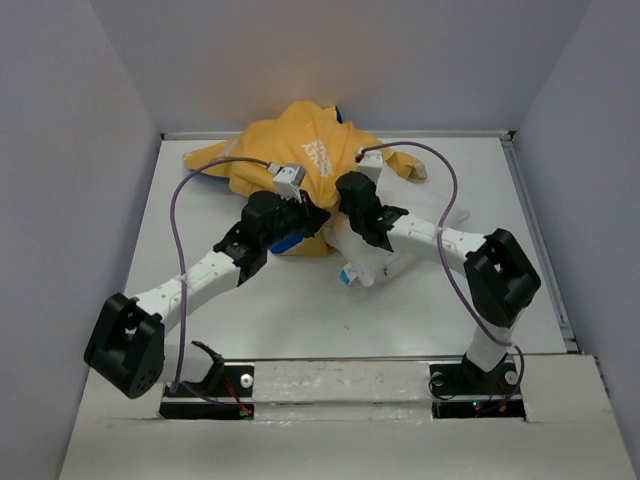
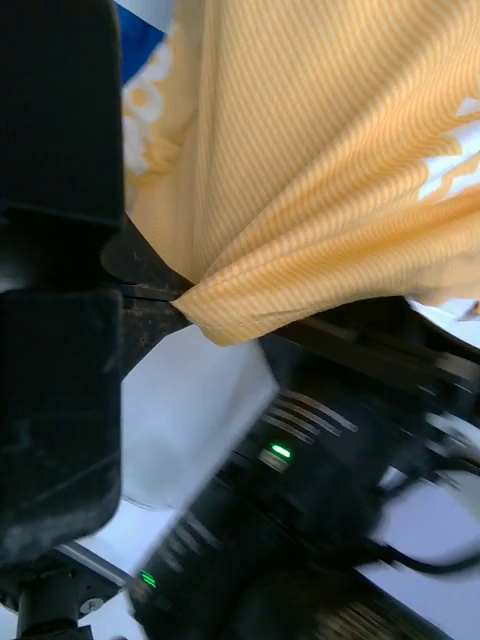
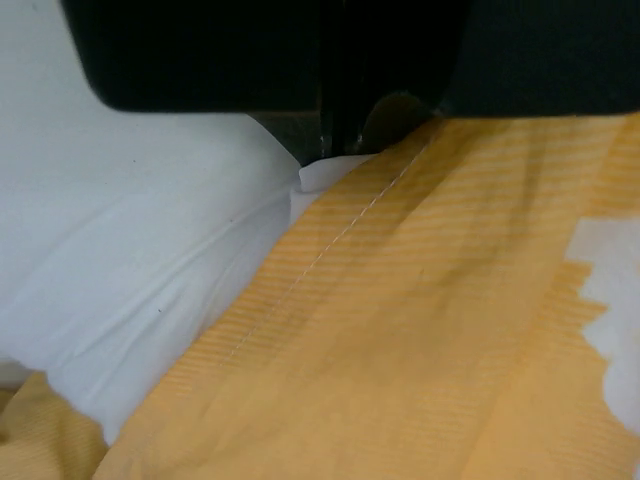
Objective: Put the pillow into the pillowcase
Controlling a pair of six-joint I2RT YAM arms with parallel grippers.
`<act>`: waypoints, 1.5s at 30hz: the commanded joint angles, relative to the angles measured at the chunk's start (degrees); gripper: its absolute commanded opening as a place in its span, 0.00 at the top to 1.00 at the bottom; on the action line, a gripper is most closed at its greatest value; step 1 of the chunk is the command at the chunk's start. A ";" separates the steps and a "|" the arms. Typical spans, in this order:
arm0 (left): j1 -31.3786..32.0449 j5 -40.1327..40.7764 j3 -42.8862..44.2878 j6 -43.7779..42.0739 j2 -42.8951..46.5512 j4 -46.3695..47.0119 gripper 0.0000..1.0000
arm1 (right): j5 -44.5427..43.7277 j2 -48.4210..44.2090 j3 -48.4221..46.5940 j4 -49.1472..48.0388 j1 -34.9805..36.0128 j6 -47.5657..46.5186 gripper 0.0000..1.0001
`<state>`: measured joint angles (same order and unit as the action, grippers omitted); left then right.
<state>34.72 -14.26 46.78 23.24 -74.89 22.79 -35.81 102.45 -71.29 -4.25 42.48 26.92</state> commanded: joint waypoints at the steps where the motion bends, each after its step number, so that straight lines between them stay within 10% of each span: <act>1: 1.84 4.81 -5.98 3.91 12.82 3.42 0.92 | 3.01 -0.14 -7.90 -6.82 0.50 0.68 1.00; 4: 1.23 21.87 -14.68 5.93 20.38 -2.21 0.40 | 5.05 -4.09 -6.33 -6.74 0.50 0.68 1.00; 6: 0.26 28.66 -19.61 6.90 23.90 -5.37 0.23 | 6.54 -6.56 -4.57 -6.74 0.50 0.68 1.00; 24: -6.24 35.98 -28.15 16.48 16.36 -5.93 0.05 | 10.94 -10.34 -2.10 -5.94 0.50 -0.46 1.00; 38: -11.60 19.88 -21.65 14.90 -8.86 16.31 0.29 | 15.16 -12.54 0.71 -7.96 0.50 0.94 1.00; 40: -11.60 19.63 -21.74 14.55 -8.78 18.16 0.44 | 14.46 -12.98 1.32 -8.14 1.20 1.03 1.00; 42: -11.95 17.01 -21.21 13.94 -7.12 18.00 0.92 | 12.79 -14.38 3.51 -9.28 3.04 1.29 1.00; 45: -12.57 19.78 -21.29 12.45 1.57 13.63 1.00 | 10.08 -16.31 7.38 -10.51 5.94 2.96 1.00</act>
<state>23.09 4.62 24.36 37.74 -82.59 35.00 -21.39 92.01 -66.96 -5.78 44.29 27.05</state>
